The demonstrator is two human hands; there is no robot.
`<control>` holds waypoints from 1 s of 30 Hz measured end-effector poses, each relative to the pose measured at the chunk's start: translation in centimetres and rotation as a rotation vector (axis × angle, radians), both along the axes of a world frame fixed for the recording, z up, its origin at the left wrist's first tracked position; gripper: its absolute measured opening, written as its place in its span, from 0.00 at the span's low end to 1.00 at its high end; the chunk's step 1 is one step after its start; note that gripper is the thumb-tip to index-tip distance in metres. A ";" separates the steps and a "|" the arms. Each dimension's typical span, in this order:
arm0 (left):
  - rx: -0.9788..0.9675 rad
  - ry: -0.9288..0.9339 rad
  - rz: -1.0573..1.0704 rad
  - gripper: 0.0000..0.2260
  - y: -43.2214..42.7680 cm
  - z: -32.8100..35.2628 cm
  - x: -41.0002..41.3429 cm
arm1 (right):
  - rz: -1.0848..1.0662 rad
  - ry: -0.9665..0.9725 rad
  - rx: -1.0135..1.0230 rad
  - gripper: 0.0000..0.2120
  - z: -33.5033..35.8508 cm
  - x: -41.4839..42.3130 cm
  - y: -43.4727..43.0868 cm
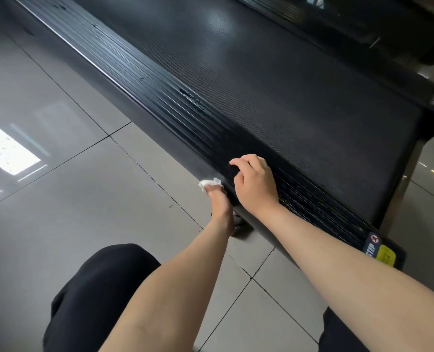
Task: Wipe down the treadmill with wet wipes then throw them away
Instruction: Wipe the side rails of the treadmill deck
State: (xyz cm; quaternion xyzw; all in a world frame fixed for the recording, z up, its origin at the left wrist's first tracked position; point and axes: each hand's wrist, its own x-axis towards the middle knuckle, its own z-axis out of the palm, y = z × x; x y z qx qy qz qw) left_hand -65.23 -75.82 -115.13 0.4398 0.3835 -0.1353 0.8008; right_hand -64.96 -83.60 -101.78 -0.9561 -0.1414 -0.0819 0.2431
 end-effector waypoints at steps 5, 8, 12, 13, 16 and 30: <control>0.469 -0.159 0.153 0.26 2.7 3.2 3.0 | 0.120 0.061 -0.057 0.18 0.6 2.8 2.2; 0.397 -0.155 0.113 0.32 3.0 5.3 2.1 | 0.110 0.018 -0.090 0.19 -0.3 3.3 2.2; 0.048 0.079 -0.026 0.33 2.6 4.5 0.2 | 0.090 -0.060 -0.030 0.16 -1.2 3.4 2.0; -0.019 0.127 -0.075 0.33 2.3 3.7 -0.3 | 0.088 -0.069 -0.016 0.15 -1.2 3.4 2.0; -0.039 0.153 -0.130 0.32 1.2 3.3 -1.6 | 0.084 -0.080 0.022 0.15 -1.2 3.3 2.0; 0.115 -0.028 0.060 0.26 6.1 6.2 3.4 | 0.053 0.124 -0.070 0.15 0.3 3.0 2.2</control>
